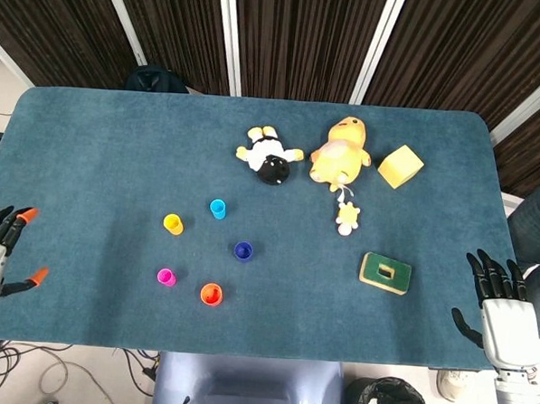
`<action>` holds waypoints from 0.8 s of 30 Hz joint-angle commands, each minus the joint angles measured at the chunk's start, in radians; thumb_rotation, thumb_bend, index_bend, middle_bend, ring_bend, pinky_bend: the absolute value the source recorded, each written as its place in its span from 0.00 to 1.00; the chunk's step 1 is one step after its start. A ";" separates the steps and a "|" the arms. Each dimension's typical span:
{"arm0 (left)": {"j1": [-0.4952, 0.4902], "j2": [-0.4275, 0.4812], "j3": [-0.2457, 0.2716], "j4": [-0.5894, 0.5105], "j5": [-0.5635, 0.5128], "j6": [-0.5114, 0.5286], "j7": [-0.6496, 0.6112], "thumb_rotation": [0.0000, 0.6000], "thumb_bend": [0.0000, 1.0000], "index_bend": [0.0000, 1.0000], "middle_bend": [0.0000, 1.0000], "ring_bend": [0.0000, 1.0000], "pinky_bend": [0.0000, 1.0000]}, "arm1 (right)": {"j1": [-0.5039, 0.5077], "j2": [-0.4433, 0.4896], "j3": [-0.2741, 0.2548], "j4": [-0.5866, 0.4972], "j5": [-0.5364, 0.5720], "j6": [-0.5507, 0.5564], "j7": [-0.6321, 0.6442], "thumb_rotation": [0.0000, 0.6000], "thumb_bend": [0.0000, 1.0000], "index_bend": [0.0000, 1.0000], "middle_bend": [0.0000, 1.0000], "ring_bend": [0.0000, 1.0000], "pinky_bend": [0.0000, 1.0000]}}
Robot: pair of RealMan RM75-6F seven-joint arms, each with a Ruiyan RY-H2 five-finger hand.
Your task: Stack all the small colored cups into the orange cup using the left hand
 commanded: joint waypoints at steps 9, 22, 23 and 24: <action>-0.175 0.102 -0.047 -0.131 0.021 -0.232 -0.095 1.00 0.15 0.15 0.10 0.03 0.03 | 0.002 -0.004 -0.001 0.001 0.001 -0.006 -0.007 1.00 0.33 0.05 0.07 0.14 0.07; -0.331 0.112 -0.064 -0.175 0.023 -0.455 -0.235 1.00 0.15 0.19 0.10 0.03 0.03 | 0.004 -0.008 0.001 0.004 0.009 -0.011 -0.009 1.00 0.33 0.05 0.07 0.14 0.07; -0.344 0.108 -0.062 -0.181 0.026 -0.473 -0.238 1.00 0.15 0.19 0.10 0.03 0.03 | 0.004 -0.008 0.001 0.003 0.009 -0.011 -0.010 1.00 0.33 0.05 0.07 0.14 0.07; -0.349 0.106 -0.061 -0.185 0.027 -0.481 -0.241 1.00 0.15 0.19 0.10 0.03 0.03 | 0.004 -0.008 0.001 0.003 0.009 -0.011 -0.010 1.00 0.33 0.05 0.07 0.14 0.07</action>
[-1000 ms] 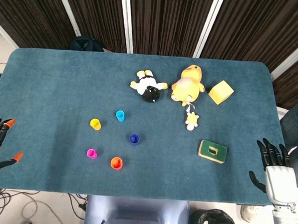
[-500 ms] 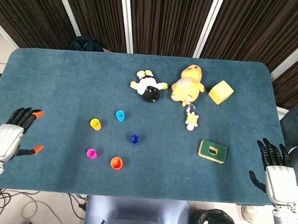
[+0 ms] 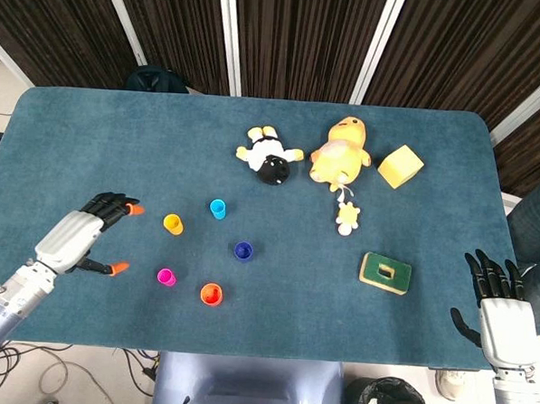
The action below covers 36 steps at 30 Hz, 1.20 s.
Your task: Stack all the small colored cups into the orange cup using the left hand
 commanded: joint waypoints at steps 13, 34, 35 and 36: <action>-0.138 -0.184 -0.037 0.068 -0.109 -0.127 0.113 1.00 0.14 0.20 0.11 0.03 0.03 | -0.001 -0.001 0.003 -0.001 0.006 0.001 0.000 1.00 0.33 0.05 0.07 0.14 0.07; -0.348 -0.493 -0.135 0.271 -0.391 -0.246 0.265 1.00 0.14 0.25 0.12 0.03 0.03 | 0.002 -0.003 0.006 0.006 0.015 -0.005 0.006 1.00 0.33 0.05 0.07 0.14 0.07; -0.354 -0.498 -0.135 0.277 -0.402 -0.255 0.268 1.00 0.14 0.25 0.12 0.03 0.03 | 0.002 -0.003 0.006 0.007 0.015 -0.006 0.007 1.00 0.33 0.05 0.07 0.14 0.07; -0.366 -0.506 -0.134 0.288 -0.422 -0.271 0.275 1.00 0.14 0.26 0.12 0.03 0.03 | 0.003 -0.003 0.007 0.007 0.015 -0.006 0.009 1.00 0.33 0.05 0.07 0.14 0.07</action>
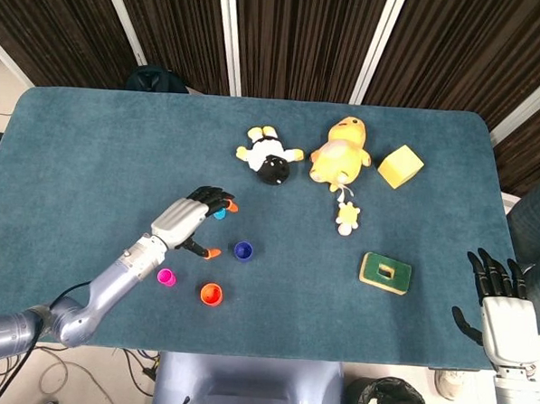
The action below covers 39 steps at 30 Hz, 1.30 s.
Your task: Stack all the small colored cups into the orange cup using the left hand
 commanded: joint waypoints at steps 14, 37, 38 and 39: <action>-0.109 -0.095 0.033 0.102 -0.129 -0.102 0.091 1.00 0.14 0.29 0.12 0.03 0.03 | 0.000 0.003 0.004 0.002 0.003 0.003 0.008 1.00 0.33 0.05 0.07 0.14 0.07; -0.148 -0.159 0.096 0.164 -0.168 -0.071 0.195 1.00 0.14 0.30 0.12 0.03 0.03 | 0.000 0.003 0.007 0.008 0.012 0.002 0.014 1.00 0.33 0.05 0.07 0.14 0.07; -0.148 -0.161 0.096 0.166 -0.169 -0.069 0.197 1.00 0.14 0.31 0.12 0.03 0.03 | 0.000 0.003 0.007 0.008 0.012 0.002 0.014 1.00 0.33 0.05 0.07 0.14 0.07; -0.150 -0.166 0.095 0.171 -0.173 -0.065 0.198 1.00 0.14 0.31 0.12 0.03 0.03 | 0.000 0.003 0.007 0.008 0.012 0.002 0.014 1.00 0.33 0.05 0.07 0.14 0.07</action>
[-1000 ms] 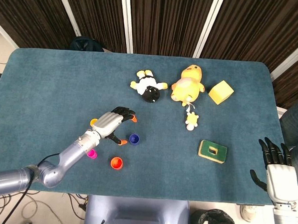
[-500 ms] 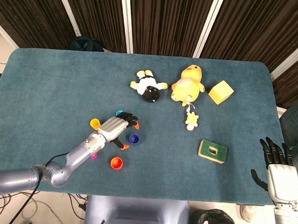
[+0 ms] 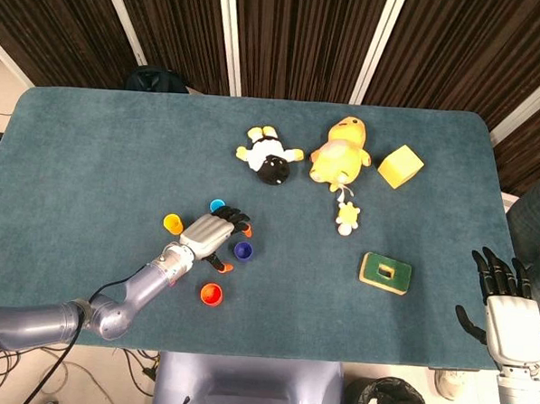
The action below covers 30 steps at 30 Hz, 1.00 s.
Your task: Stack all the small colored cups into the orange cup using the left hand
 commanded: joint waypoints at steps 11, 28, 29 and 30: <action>-0.024 -0.048 0.007 0.043 -0.025 0.012 0.034 1.00 0.15 0.35 0.13 0.04 0.03 | -0.001 0.001 0.001 0.001 0.003 0.001 0.003 1.00 0.33 0.05 0.07 0.14 0.07; -0.041 -0.076 0.017 0.072 -0.046 0.022 0.067 1.00 0.28 0.43 0.14 0.04 0.03 | -0.003 0.002 0.005 0.001 0.013 0.002 0.018 1.00 0.33 0.05 0.07 0.14 0.07; -0.041 -0.077 0.016 0.073 -0.047 0.022 0.067 1.00 0.29 0.44 0.14 0.04 0.03 | -0.003 0.002 0.005 0.001 0.013 0.002 0.018 1.00 0.33 0.05 0.07 0.14 0.07; -0.042 -0.078 0.015 0.072 -0.048 0.024 0.067 1.00 0.30 0.44 0.14 0.04 0.03 | -0.003 0.002 0.005 0.001 0.013 0.001 0.018 1.00 0.33 0.05 0.07 0.14 0.07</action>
